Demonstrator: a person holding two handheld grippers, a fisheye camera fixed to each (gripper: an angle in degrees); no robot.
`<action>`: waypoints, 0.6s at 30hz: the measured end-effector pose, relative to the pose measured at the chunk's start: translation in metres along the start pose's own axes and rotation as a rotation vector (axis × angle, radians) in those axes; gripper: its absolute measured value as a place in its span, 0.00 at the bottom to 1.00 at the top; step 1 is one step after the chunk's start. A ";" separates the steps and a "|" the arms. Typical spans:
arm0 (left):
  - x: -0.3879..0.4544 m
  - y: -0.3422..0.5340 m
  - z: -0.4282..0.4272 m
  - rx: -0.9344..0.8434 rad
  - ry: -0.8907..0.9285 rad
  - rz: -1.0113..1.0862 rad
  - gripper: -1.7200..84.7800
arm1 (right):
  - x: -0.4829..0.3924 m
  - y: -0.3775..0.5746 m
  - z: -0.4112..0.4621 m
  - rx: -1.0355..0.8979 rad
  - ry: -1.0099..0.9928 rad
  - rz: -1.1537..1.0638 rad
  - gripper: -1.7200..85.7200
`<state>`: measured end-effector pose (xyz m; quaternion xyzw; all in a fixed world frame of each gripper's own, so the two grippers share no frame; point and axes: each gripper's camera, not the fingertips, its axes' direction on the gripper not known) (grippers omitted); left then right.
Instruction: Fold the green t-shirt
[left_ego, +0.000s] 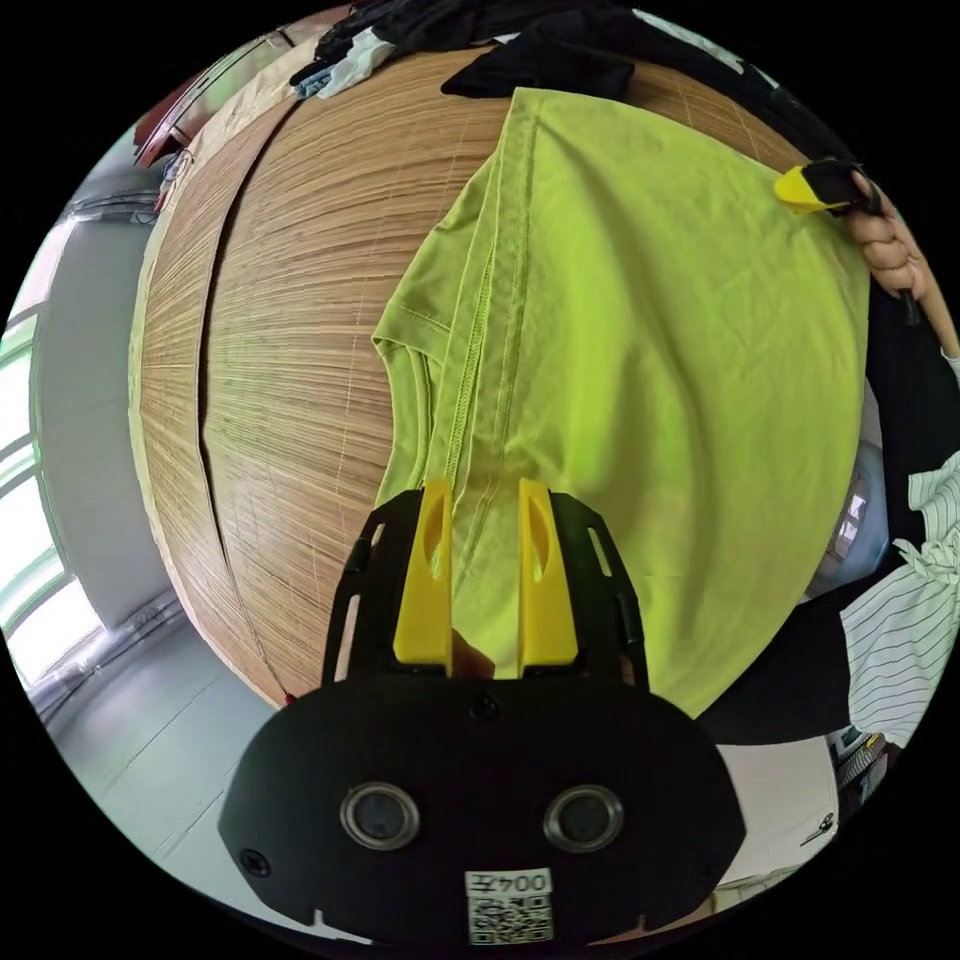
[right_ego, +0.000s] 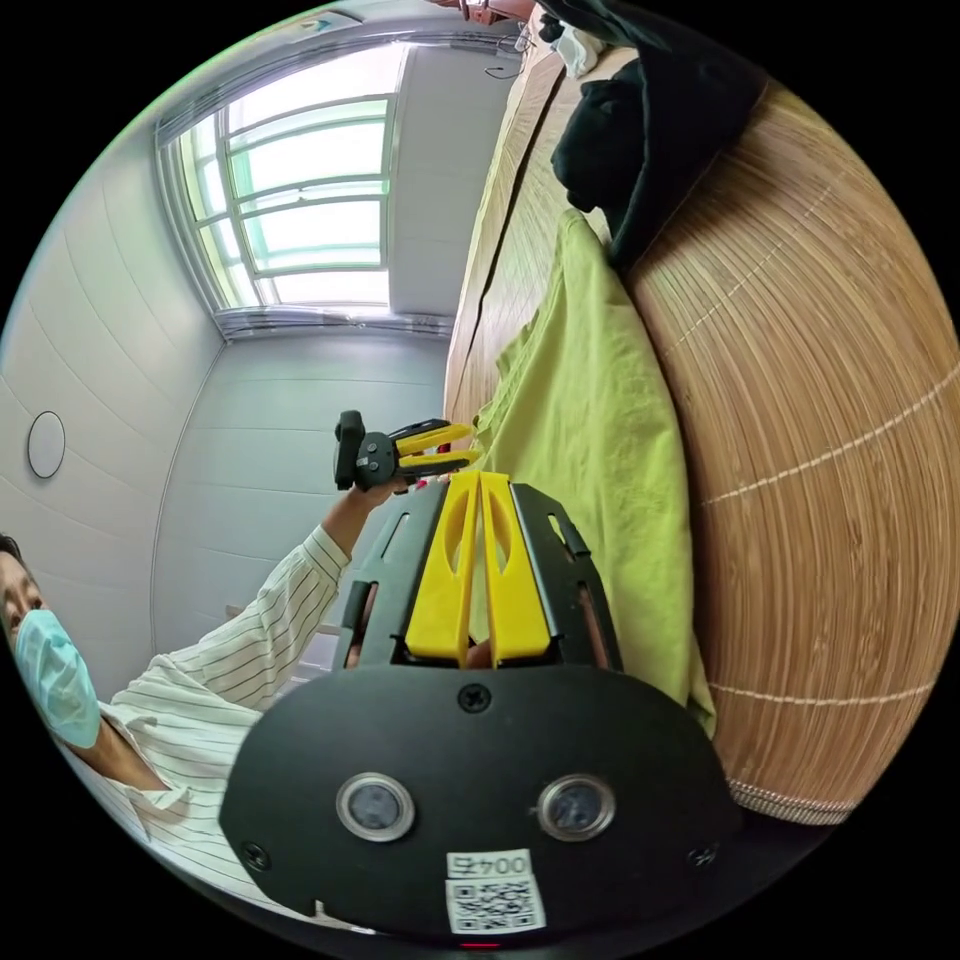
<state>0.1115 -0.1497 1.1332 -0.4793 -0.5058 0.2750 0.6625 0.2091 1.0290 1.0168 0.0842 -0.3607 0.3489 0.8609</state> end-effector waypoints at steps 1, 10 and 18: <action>-0.005 -0.006 -0.002 -0.002 -0.004 0.006 0.13 | 0.000 0.000 0.000 -0.004 -0.001 -0.001 0.01; -0.034 -0.033 -0.005 -0.033 0.106 0.034 0.08 | -0.002 -0.003 0.003 -0.045 -0.024 -0.008 0.01; -0.050 -0.024 -0.020 0.032 0.060 -0.020 0.03 | 0.002 -0.002 -0.002 -0.047 -0.021 0.008 0.01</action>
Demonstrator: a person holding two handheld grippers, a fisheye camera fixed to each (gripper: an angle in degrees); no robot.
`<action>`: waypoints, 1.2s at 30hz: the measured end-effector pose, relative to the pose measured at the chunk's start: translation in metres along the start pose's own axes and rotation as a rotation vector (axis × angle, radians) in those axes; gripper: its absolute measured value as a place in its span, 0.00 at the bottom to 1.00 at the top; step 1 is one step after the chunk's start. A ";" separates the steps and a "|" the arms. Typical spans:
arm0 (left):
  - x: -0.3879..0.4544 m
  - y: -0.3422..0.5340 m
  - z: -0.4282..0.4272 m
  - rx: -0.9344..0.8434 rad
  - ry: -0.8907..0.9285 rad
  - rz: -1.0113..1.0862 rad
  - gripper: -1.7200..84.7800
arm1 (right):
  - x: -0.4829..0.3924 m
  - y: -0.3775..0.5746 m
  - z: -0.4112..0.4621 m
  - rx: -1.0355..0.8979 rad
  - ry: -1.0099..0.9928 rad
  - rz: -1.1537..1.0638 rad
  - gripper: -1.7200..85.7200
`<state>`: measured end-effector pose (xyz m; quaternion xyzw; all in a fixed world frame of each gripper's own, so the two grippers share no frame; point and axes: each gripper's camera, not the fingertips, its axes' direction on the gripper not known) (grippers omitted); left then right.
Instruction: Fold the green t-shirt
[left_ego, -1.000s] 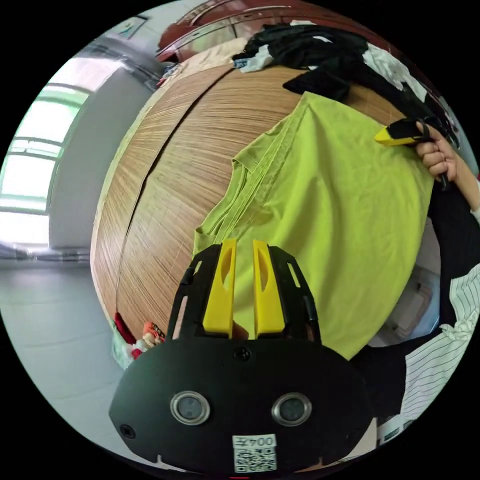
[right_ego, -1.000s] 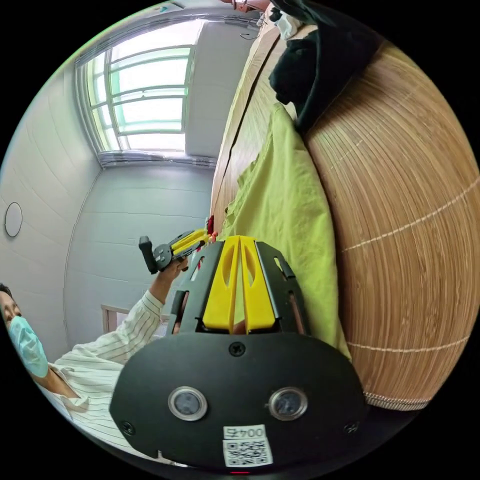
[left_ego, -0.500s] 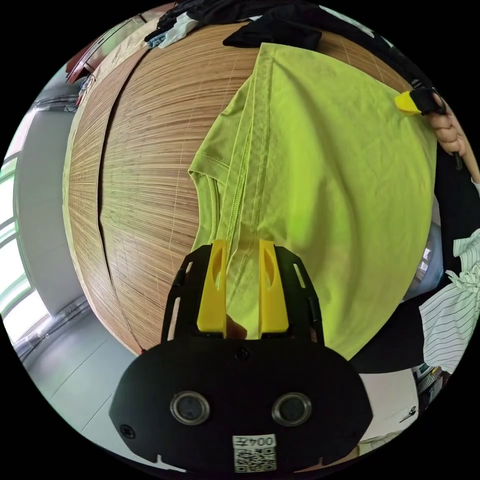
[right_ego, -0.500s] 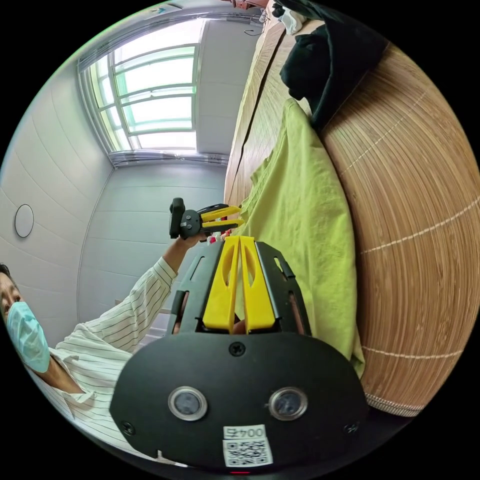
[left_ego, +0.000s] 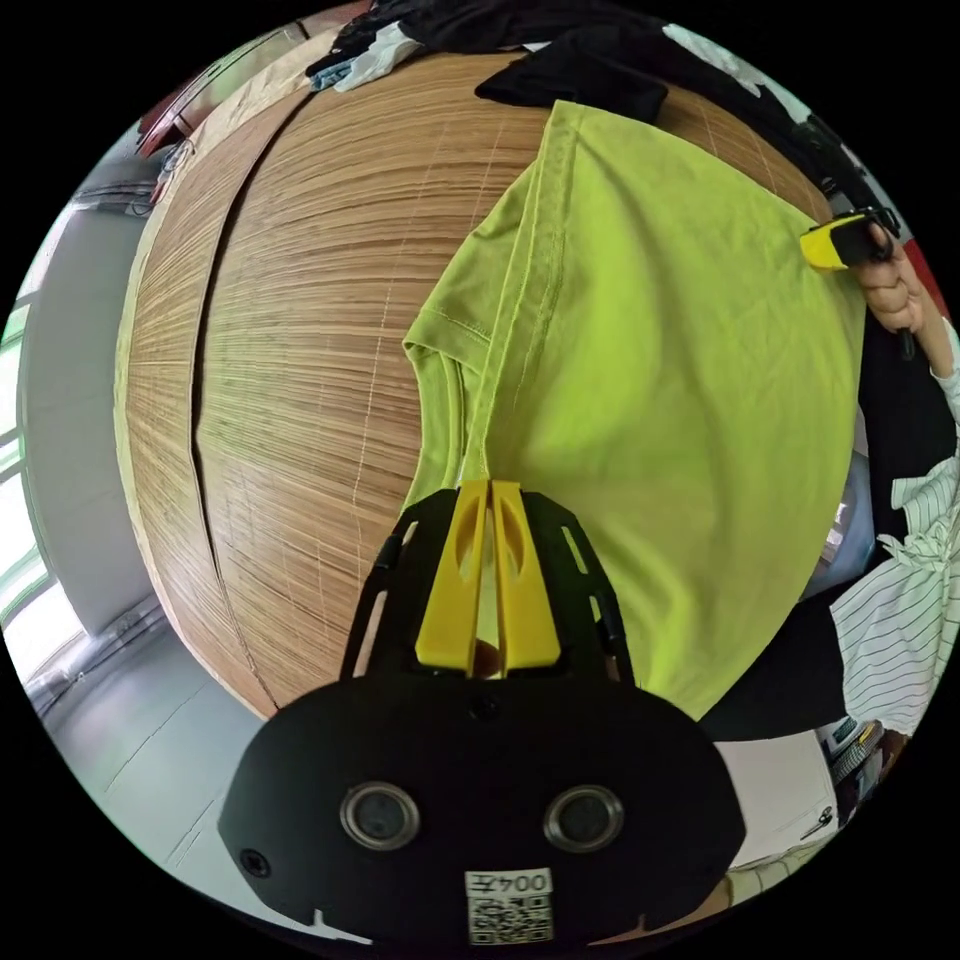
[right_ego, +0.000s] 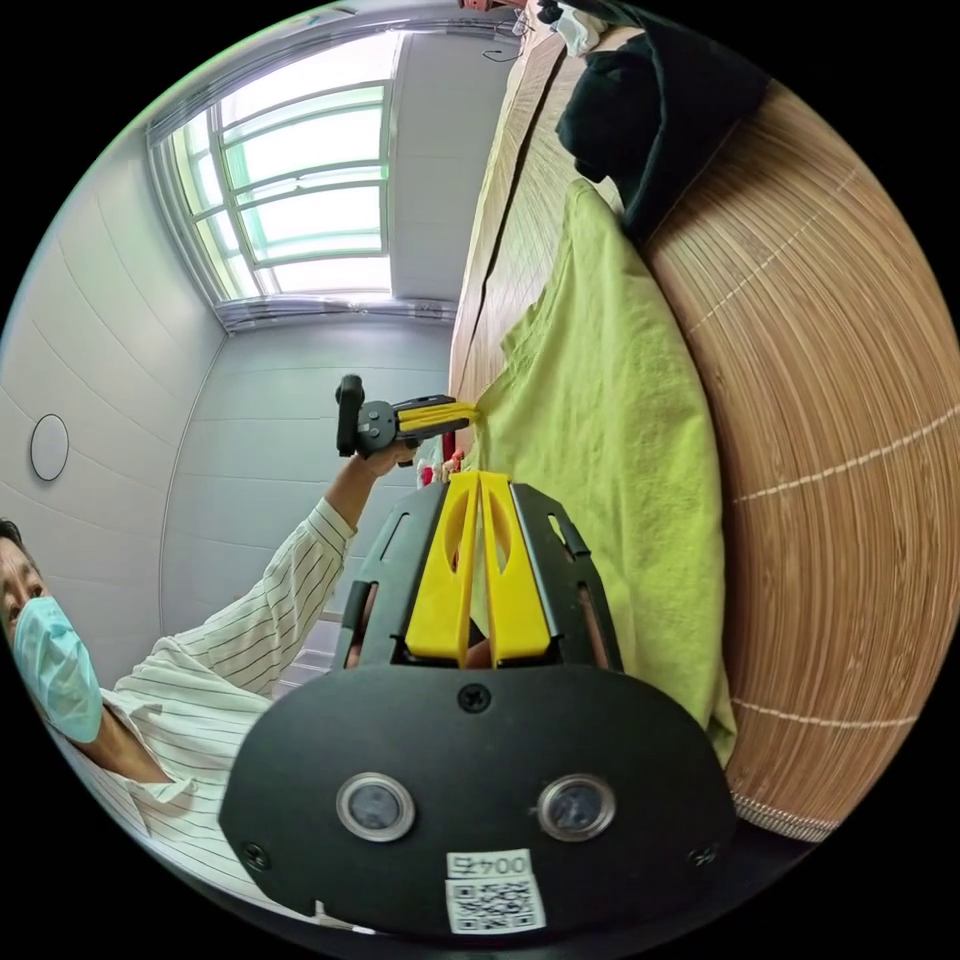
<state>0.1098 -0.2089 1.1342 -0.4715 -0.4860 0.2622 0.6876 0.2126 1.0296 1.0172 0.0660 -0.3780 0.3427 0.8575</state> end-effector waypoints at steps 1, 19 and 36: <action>-0.004 0.002 0.002 0.006 -0.013 -0.025 0.03 | 0.000 0.000 0.000 0.000 0.001 0.001 0.01; 0.042 0.201 0.044 0.356 0.073 -0.711 0.03 | 0.010 -0.002 0.010 -0.001 0.038 0.047 0.01; 0.048 0.363 0.165 0.549 0.236 -1.272 0.03 | 0.020 0.006 0.032 -0.016 0.175 0.052 0.01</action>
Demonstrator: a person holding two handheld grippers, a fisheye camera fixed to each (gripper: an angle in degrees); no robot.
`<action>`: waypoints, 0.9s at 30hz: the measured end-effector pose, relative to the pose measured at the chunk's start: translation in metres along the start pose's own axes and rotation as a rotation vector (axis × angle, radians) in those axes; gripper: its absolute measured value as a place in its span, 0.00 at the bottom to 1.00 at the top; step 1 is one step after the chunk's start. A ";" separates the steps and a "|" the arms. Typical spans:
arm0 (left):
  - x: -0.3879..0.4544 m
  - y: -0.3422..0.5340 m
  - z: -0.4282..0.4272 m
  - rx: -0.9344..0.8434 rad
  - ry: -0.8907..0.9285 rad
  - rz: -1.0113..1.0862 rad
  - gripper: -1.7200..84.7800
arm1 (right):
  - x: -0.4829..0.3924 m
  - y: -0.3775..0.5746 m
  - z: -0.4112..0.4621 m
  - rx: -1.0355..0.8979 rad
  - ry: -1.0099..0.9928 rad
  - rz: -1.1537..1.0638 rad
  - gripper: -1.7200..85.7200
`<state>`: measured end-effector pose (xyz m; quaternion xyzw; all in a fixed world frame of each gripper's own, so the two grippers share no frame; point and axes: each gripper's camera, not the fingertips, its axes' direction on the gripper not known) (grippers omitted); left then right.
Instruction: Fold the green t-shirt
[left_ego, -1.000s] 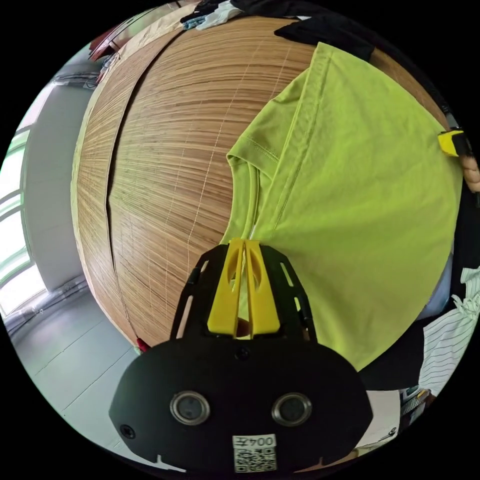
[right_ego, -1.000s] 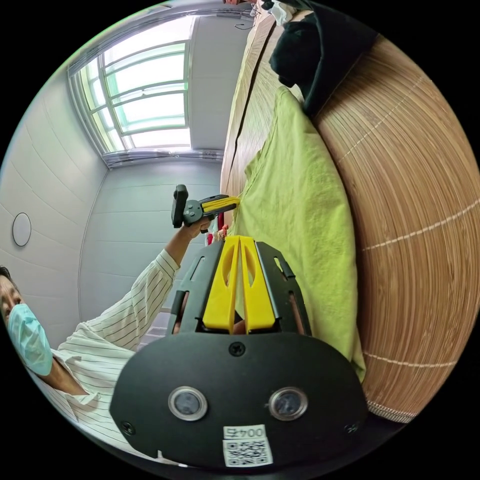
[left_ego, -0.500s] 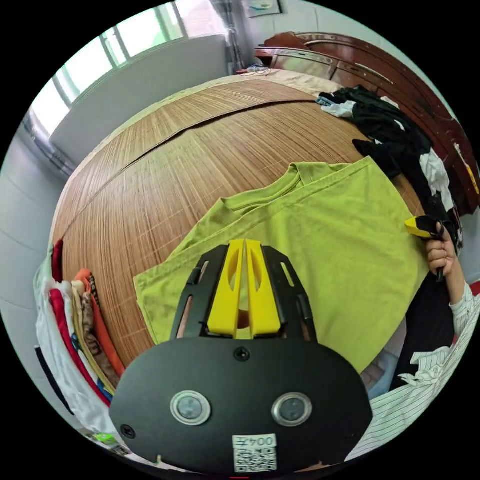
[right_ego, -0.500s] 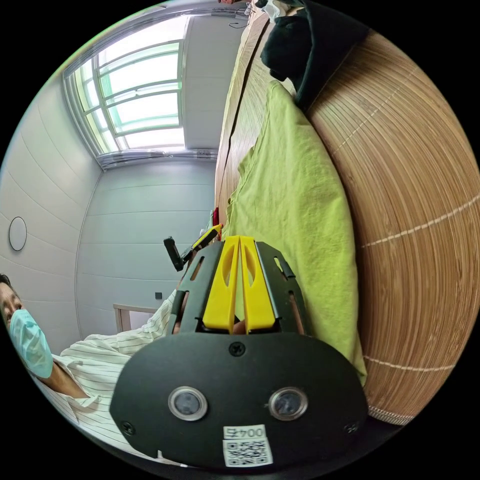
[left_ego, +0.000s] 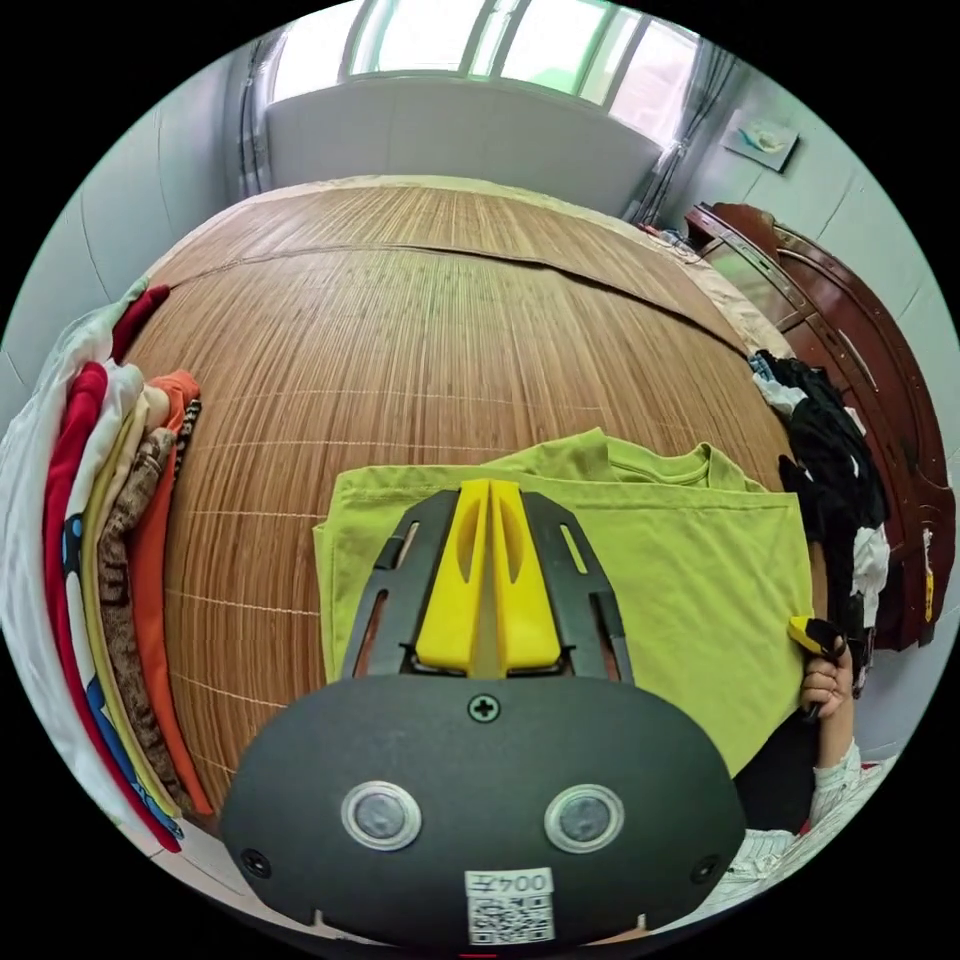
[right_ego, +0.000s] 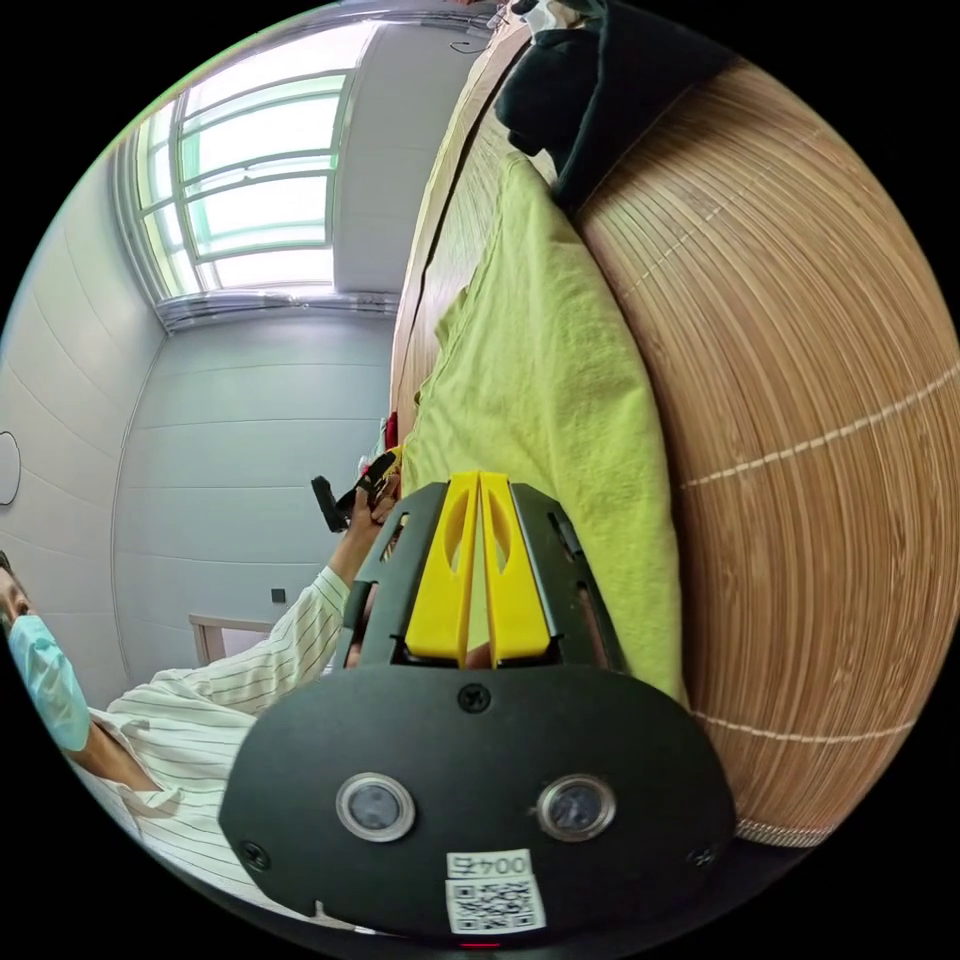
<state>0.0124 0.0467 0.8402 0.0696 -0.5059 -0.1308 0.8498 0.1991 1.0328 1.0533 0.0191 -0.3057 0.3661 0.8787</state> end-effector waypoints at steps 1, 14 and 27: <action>-0.008 0.008 0.003 -0.010 -0.023 -0.002 0.03 | 0.000 0.000 0.000 0.001 -0.001 0.000 0.01; 0.128 0.068 0.005 -0.028 0.172 0.288 0.03 | -0.001 0.028 -0.086 0.372 -0.122 -0.067 0.01; 0.210 0.176 0.008 -0.046 0.058 0.521 0.03 | 0.006 0.069 -0.075 0.093 -0.110 -0.107 0.01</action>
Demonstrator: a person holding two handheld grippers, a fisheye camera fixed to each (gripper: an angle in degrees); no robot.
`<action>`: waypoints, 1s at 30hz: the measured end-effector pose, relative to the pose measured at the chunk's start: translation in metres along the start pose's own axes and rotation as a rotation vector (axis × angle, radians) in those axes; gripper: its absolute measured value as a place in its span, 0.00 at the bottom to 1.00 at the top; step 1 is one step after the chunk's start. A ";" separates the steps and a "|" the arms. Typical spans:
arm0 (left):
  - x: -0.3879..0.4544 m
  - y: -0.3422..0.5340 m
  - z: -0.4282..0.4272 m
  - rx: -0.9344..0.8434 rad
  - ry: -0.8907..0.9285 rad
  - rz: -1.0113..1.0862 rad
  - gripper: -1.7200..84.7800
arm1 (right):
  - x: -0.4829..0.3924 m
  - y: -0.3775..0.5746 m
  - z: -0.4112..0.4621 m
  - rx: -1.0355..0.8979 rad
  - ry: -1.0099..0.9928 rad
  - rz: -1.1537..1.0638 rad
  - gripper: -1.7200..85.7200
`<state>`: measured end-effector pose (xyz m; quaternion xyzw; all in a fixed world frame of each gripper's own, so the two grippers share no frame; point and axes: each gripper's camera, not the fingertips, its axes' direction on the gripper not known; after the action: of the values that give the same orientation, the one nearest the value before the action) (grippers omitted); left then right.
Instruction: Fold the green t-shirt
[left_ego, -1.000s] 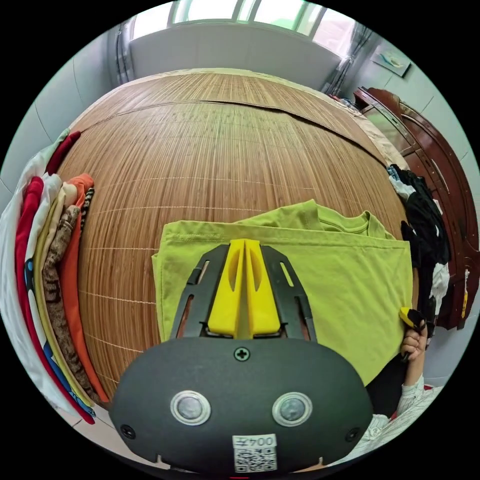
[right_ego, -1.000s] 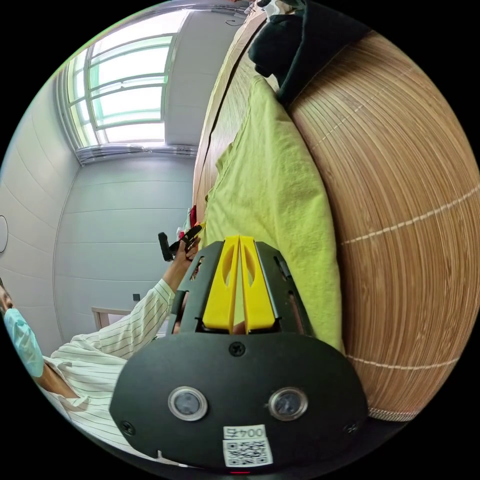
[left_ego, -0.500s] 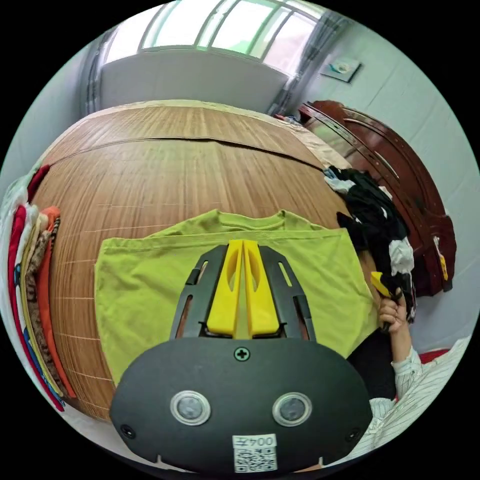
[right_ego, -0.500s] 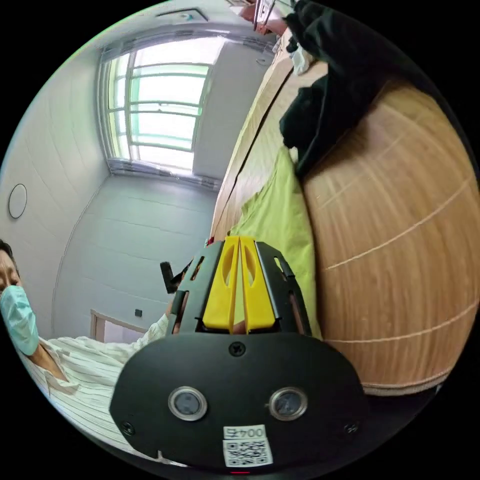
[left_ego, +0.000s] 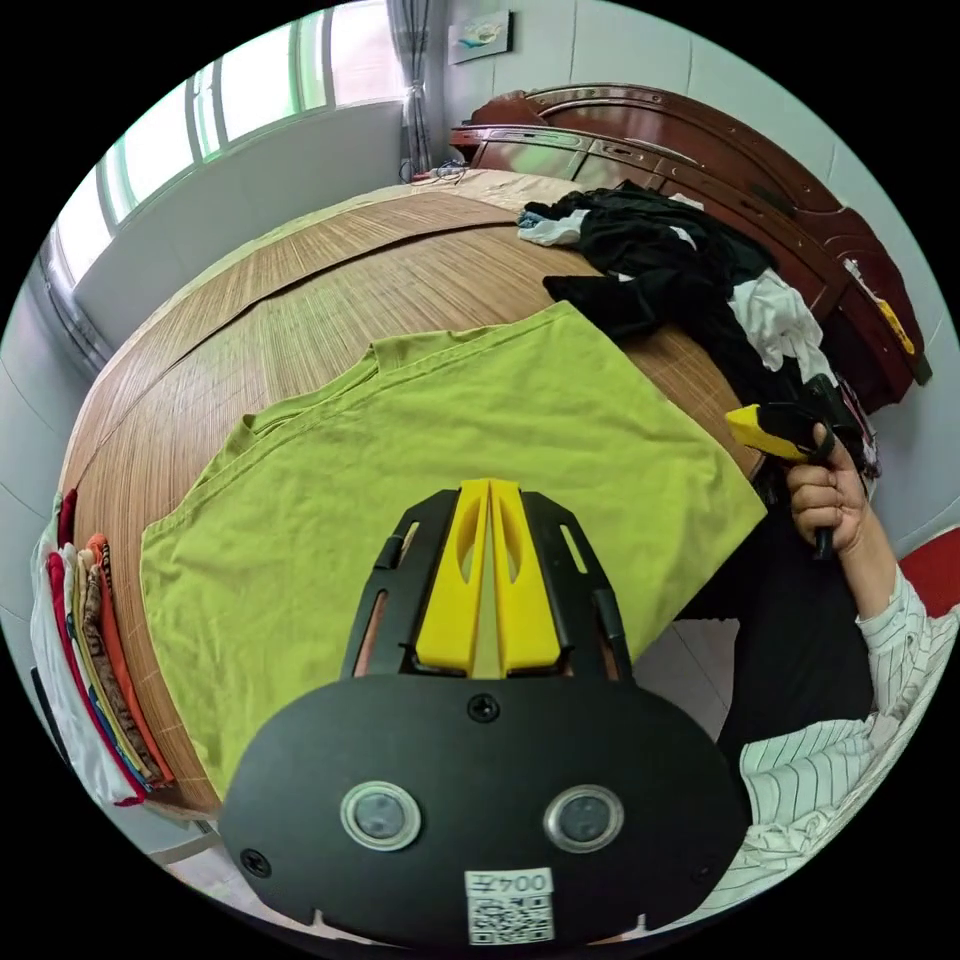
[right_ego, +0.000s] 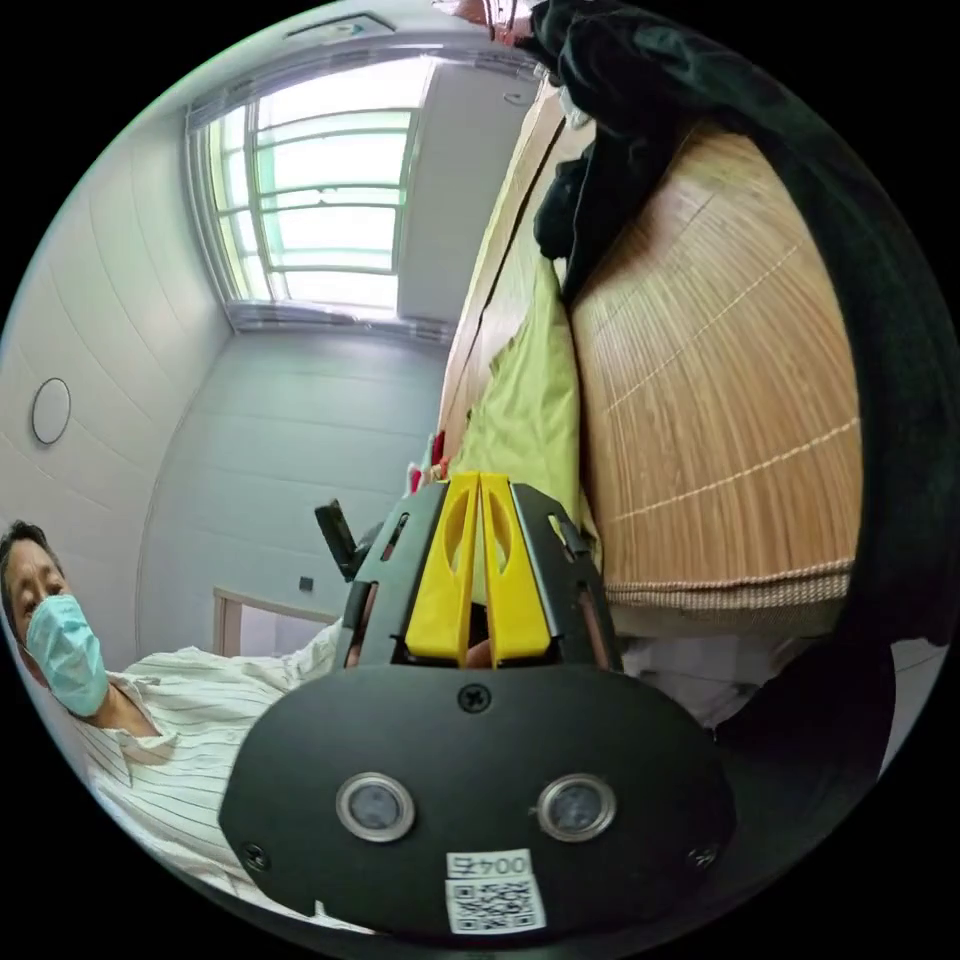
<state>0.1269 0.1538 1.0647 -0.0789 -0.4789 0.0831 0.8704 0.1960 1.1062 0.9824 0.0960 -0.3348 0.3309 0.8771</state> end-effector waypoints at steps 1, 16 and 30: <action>0.015 0.016 -0.004 0.030 -0.009 0.017 0.03 | -0.003 0.002 0.008 -0.034 0.036 -0.005 0.01; 0.018 0.099 0.018 0.031 0.075 -0.031 0.03 | -0.028 0.062 -0.010 0.002 0.432 0.209 0.16; -0.025 0.149 0.000 0.055 -0.077 0.006 0.03 | -0.001 0.041 0.013 -0.045 0.337 0.299 0.04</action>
<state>0.1035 0.2931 1.0123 -0.0532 -0.5092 0.1017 0.8530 0.1618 1.1322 0.9896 -0.0306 -0.2014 0.4609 0.8638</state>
